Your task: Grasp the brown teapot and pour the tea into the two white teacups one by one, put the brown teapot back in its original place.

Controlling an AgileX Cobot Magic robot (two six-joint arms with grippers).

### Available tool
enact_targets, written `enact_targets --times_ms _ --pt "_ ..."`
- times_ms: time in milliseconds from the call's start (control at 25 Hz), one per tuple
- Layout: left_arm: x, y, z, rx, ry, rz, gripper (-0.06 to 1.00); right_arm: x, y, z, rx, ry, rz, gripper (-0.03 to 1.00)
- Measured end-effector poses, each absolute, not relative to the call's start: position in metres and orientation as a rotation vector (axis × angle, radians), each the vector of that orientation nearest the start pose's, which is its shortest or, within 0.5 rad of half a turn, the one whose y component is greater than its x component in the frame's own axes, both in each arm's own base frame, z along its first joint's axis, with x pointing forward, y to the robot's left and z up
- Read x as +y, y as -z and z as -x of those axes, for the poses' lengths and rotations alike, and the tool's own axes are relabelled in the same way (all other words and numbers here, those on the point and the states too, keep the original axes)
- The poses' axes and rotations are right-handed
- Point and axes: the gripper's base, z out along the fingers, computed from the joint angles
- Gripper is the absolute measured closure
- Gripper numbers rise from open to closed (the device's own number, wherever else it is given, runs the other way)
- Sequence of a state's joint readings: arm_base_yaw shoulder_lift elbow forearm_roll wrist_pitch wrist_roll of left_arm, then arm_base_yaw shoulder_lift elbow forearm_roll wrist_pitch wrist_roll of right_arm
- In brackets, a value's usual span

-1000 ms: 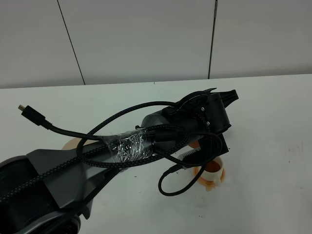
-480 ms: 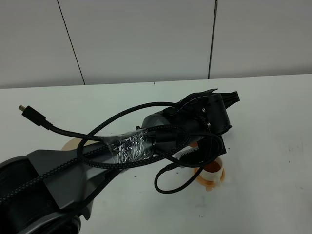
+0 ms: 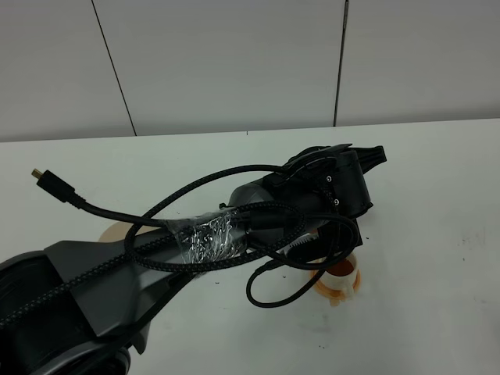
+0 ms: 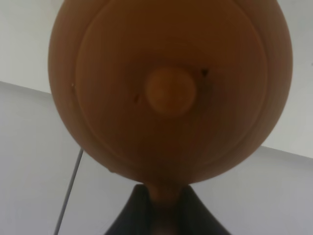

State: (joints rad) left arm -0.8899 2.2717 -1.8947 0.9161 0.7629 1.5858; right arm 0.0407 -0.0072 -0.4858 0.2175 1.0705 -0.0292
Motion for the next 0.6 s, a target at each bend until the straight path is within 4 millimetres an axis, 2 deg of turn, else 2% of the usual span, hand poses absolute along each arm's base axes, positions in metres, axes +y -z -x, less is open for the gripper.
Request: enact_targets --times_ms 600 --pt "-0.3651 -0.2074 -0.3601 -0.216 1.442 2.978 0.78 0.0170 -0.2741 0.0065 2.051 -0.268 0.082 0.73"
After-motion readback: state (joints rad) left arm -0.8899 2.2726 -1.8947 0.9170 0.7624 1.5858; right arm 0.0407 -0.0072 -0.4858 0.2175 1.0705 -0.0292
